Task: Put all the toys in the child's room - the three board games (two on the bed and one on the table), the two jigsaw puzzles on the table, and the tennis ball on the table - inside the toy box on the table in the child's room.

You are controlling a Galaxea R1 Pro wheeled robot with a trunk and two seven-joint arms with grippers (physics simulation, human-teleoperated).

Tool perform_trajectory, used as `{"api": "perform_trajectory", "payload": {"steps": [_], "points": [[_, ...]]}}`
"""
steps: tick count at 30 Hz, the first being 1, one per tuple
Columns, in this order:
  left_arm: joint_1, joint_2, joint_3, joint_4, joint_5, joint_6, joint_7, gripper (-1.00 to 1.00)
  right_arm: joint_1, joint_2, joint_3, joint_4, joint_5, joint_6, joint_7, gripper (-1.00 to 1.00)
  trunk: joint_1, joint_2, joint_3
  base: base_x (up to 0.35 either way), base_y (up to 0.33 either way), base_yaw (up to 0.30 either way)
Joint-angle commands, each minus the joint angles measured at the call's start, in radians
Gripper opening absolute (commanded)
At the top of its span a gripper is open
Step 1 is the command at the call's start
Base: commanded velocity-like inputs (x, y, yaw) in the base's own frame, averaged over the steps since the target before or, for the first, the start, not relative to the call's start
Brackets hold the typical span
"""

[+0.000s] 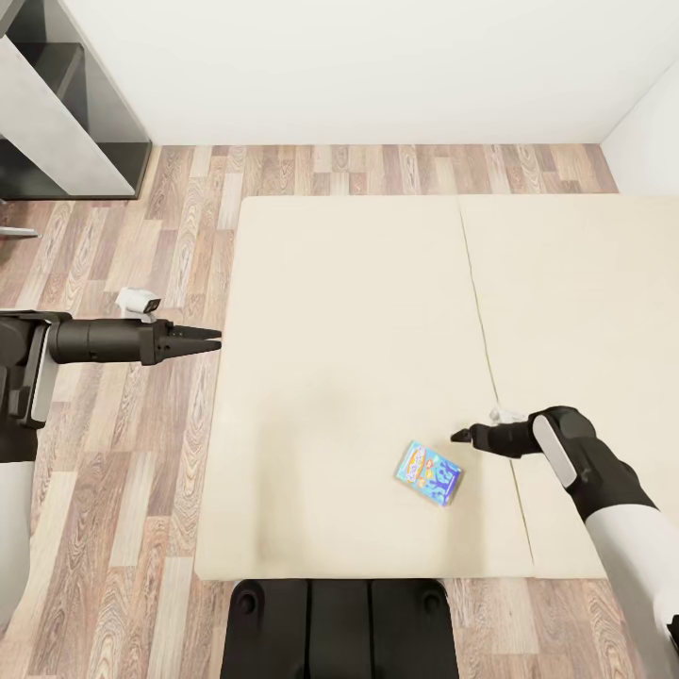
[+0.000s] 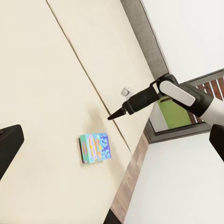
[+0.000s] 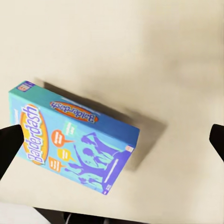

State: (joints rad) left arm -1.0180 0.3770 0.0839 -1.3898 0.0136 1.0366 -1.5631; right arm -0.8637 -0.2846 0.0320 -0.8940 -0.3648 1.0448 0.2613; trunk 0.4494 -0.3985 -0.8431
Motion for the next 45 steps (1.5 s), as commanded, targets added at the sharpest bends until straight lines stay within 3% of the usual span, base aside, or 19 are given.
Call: {"api": "perform_trajectory", "payload": {"steps": [1, 21, 27, 45], "points": [[0.000, 0.000, -0.001, 0.000, 0.000, 0.011, -0.003, 1.00, 0.000, -0.001, 0.002, 0.000, 0.009, 0.002, 0.010, 1.00, 0.001, -0.002, -0.001, 0.000, 0.000, 0.000], [-0.001, 0.000, 0.001, 0.000, 0.000, 0.011, -0.003, 1.00, 0.003, 0.004, 0.002, 0.028, 0.005, 0.002, 0.013, 1.00, 0.001, -0.002, -0.001, 0.000, 0.000, 0.000], [-0.001, 0.000, 0.001, 0.000, 0.000, 0.011, -0.003, 1.00, 0.003, 0.008, 0.002, 0.058, 0.006, -0.032, 0.019, 1.00, 0.001, -0.002, -0.001, 0.000, 0.000, 0.000], [-0.001, 0.000, 0.000, 0.000, 0.000, 0.011, -0.003, 1.00, 0.003, 0.006, 0.005, 0.132, 0.020, -0.113, 0.156, 1.00, 0.001, -0.002, -0.001, 0.000, 0.000, 0.000]]}}
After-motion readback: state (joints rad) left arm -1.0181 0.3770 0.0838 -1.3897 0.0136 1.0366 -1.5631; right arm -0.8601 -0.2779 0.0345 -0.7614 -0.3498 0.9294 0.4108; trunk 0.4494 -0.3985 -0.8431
